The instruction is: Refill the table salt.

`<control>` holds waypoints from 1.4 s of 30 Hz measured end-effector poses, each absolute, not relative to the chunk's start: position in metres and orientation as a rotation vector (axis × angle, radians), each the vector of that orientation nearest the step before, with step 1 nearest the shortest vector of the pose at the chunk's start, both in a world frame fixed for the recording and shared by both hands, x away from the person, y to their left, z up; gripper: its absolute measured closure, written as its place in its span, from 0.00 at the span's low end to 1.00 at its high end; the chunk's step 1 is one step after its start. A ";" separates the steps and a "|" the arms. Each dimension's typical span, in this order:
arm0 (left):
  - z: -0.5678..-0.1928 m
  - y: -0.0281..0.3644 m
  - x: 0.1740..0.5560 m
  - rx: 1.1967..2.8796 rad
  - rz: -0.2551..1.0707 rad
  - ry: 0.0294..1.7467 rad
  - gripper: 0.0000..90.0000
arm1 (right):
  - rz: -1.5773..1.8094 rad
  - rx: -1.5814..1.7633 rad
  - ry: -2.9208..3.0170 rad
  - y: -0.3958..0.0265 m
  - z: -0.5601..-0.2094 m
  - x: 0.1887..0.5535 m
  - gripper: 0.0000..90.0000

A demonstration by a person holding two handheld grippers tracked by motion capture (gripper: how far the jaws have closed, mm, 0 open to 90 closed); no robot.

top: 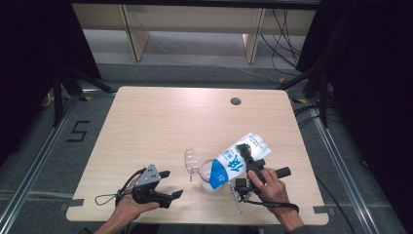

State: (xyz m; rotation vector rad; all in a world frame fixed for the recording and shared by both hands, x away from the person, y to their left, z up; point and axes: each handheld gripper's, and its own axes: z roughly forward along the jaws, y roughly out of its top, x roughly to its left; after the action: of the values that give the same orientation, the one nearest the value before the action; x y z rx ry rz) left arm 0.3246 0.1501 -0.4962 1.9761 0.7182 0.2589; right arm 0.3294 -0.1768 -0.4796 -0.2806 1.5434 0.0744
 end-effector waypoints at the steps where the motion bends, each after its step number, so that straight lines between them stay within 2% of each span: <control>1: -0.496 0.150 0.325 1.976 0.259 0.718 0.18 | 0.049 -0.317 1.539 -0.176 -0.477 0.329 0.70; 42: -0.496 0.150 0.325 1.975 0.257 0.716 0.18 | 0.044 -0.314 1.550 -0.175 -0.478 0.330 0.72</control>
State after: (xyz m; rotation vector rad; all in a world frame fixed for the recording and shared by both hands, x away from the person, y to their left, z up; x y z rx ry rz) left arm 0.3245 0.1500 -0.4964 1.9746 0.7160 0.2567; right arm 0.3295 -0.1750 -0.4777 -0.3137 1.5497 0.0436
